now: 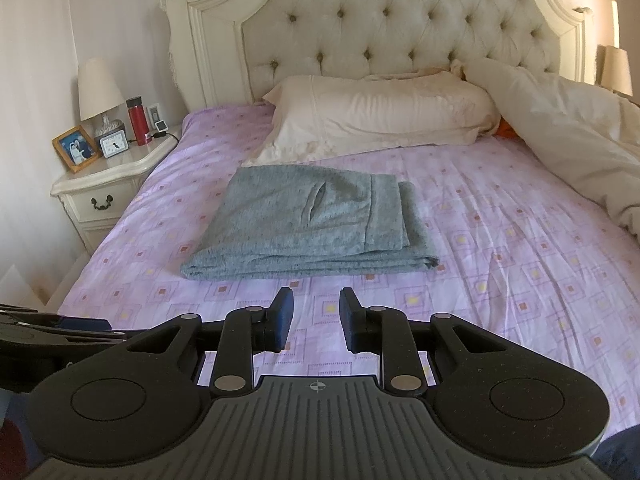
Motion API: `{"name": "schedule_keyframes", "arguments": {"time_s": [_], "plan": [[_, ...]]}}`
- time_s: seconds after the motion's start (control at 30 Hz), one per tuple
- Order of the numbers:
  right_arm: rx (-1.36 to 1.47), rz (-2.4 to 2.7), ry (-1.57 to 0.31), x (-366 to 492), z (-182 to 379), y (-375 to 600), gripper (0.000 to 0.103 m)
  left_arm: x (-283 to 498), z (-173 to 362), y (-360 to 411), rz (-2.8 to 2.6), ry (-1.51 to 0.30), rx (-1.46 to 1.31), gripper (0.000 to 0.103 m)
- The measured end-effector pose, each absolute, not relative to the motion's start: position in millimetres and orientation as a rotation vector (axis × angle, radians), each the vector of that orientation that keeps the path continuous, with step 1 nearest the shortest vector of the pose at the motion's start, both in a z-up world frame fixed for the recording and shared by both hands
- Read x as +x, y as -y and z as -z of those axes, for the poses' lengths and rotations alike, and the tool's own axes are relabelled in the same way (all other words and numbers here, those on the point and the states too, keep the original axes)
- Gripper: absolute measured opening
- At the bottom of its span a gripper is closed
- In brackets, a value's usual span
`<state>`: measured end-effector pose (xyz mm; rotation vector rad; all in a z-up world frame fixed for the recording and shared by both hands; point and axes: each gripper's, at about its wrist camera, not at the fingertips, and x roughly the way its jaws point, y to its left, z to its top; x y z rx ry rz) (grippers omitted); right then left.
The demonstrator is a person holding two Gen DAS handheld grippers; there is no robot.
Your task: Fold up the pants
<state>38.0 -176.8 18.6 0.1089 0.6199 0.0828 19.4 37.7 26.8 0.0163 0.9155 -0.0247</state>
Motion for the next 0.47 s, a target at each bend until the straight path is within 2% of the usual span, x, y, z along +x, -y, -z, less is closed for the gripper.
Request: {"name": "schedule_keyframes", "arguments": {"time_s": [0.47], "plan": [[0.101,-0.093,-0.625,40.5,-17.7,175.0,0.025,19.4,-26.5,-38.8,0.031,-0.913,0.017,0.054]]}}
